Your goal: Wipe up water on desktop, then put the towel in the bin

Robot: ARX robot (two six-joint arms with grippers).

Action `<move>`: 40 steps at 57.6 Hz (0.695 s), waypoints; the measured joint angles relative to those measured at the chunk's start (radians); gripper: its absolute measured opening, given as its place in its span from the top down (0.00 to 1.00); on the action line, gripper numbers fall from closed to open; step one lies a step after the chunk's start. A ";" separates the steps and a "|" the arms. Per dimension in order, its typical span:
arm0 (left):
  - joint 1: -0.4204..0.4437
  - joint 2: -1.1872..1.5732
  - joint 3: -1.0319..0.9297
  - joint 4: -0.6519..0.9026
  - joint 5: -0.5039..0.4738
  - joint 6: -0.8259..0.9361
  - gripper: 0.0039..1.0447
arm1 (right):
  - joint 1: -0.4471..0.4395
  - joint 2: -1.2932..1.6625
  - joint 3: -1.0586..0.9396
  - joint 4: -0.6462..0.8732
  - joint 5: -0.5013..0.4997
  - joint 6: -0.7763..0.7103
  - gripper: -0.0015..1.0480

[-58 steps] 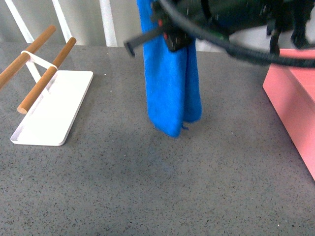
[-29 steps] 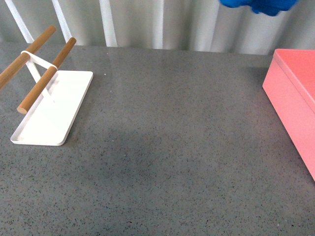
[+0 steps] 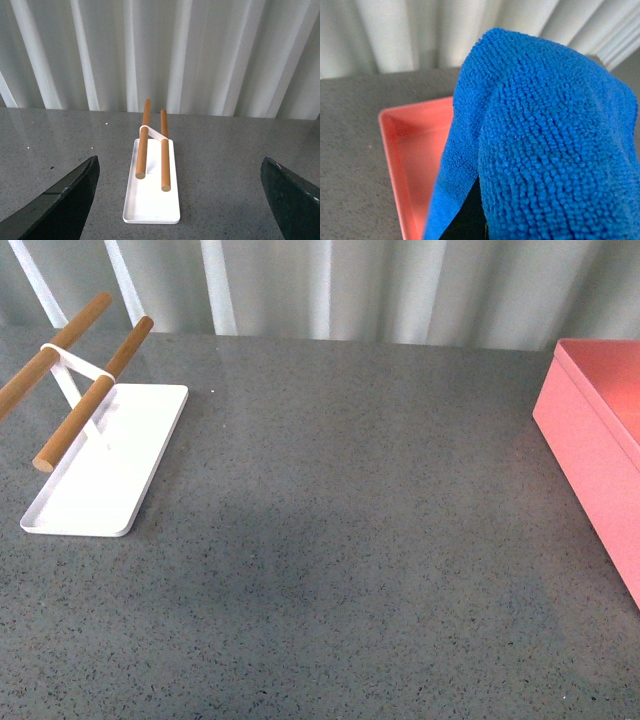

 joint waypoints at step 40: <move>0.000 0.000 0.000 0.000 0.000 0.000 0.06 | -0.065 0.148 0.077 -0.167 -0.038 0.056 0.46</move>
